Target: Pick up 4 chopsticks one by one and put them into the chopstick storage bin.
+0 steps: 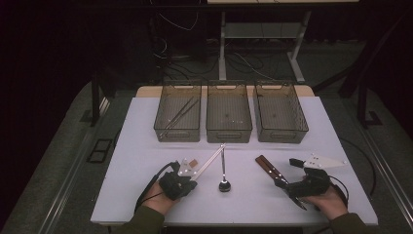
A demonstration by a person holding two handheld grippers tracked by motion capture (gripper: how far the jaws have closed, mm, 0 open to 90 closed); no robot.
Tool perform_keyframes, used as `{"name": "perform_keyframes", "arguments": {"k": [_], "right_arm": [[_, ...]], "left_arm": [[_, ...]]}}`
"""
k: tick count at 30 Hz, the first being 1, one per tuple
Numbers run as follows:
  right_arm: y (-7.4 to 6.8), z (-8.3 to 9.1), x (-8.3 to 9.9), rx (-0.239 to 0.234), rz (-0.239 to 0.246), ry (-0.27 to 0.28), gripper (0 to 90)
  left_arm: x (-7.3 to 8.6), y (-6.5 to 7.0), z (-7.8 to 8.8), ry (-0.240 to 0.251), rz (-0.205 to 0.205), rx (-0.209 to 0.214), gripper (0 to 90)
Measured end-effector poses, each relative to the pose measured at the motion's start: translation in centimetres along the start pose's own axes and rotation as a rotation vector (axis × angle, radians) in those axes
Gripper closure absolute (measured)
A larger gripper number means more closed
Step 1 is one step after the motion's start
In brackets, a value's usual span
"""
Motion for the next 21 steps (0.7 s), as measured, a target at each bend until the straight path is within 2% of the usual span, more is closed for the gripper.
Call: {"name": "perform_keyframes", "arguments": {"k": [2,7,11,12,14,15,16,17,19,21], "right_arm": [[0.0,0.0,0.0,-0.001,-0.001,0.000,2.1],[0.0,0.0,0.0,-0.001,-0.001,0.000,2.1],[0.0,0.0,0.0,-0.002,-0.001,0.000,2.1],[0.0,0.0,0.0,-0.001,-0.001,0.001,2.1],[0.0,0.0,0.0,-0.002,-0.001,0.000,2.1],[0.0,0.0,0.0,-0.001,-0.001,0.000,2.1],[0.0,0.0,0.0,-0.002,-0.001,0.000,2.1],[0.0,0.0,0.0,-0.001,-0.002,0.000,2.1],[0.0,0.0,0.0,-0.002,-0.001,0.000,2.1],[0.0,0.0,0.0,-0.001,0.000,0.000,2.1]], "left_arm": [[0.0,-0.3,0.1,-0.006,-0.015,-0.012,89.3],[0.3,-0.8,0.2,-0.009,-0.005,-0.041,89.3],[0.3,-1.0,0.3,0.001,0.006,-0.037,89.3],[0.2,-1.0,0.3,0.011,0.000,-0.029,89.2],[0.1,-0.8,0.4,0.033,0.016,-0.010,88.4],[-0.1,-0.9,0.5,0.043,0.005,-0.002,87.3],[-0.2,-0.8,0.7,0.060,0.026,0.003,86.5],[-0.3,-0.9,0.8,0.077,0.029,0.008,85.3],[-0.5,-1.0,1.1,0.113,0.046,0.011,83.4],[-0.6,-1.3,1.3,0.140,0.046,0.007,81.6]]}}
Point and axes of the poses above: each handheld gripper's, and its own axes: z roughly backward along the jaws, x roughly out of its underside, y roughly to its right, the point moved 6 cm from there along -z, roughly forward along the jaws, and after that the axes turned 2 degrees about -x, right-handed, at the moved point
